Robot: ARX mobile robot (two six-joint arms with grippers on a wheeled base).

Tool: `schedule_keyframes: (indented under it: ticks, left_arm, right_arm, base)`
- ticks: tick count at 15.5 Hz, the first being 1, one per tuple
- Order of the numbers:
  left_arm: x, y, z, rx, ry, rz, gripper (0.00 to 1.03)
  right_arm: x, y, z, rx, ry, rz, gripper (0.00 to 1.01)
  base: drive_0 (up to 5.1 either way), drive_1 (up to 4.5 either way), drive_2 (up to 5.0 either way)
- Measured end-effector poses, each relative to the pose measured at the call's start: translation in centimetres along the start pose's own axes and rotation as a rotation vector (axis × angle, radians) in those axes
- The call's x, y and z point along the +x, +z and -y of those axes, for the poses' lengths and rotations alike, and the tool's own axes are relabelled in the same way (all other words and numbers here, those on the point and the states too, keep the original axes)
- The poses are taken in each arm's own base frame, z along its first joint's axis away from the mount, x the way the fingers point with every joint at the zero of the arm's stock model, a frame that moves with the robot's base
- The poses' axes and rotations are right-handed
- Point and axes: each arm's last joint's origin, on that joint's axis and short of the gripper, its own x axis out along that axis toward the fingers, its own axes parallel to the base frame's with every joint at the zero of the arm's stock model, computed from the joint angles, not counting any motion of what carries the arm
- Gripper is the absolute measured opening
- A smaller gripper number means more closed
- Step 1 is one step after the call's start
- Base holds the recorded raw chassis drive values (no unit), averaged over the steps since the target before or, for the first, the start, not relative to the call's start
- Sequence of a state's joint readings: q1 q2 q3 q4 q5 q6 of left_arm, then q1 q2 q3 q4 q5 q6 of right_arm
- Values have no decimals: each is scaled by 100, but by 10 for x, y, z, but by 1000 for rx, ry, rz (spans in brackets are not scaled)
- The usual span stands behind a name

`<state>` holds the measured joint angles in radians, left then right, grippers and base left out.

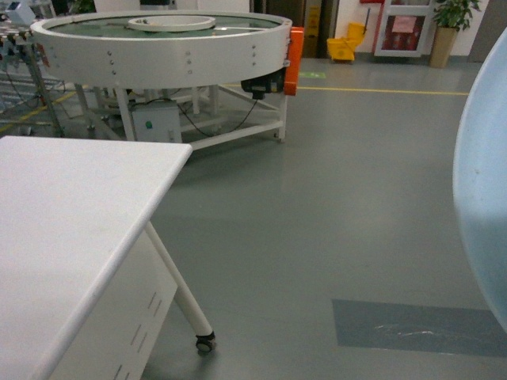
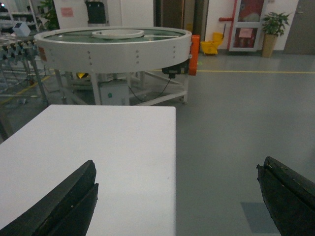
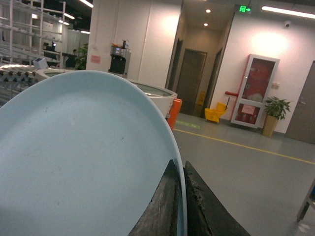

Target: Place blue tray on left shelf second layer neatly

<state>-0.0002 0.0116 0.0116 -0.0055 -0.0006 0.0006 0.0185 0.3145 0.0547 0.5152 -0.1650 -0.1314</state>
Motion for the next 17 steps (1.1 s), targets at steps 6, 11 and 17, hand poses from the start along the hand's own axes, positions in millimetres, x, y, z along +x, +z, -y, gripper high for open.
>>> schedule_keyframes:
  ticks: [6,11,17]
  left_arm:
    - [0,0,0,0,0,2,98]
    - [0,0,0,0,1,3,98]
    - [0,0,0,0,2,0,98]
  right_arm:
    - [0,0,0,0,0,2,2]
    - [0,0,0,0,1,-1,2]
    - [0,-1,0,1,1,-7,2]
  base:
    - [-167,243,-578]
    - [-162,249,-574]
    - [-160,251,-572]
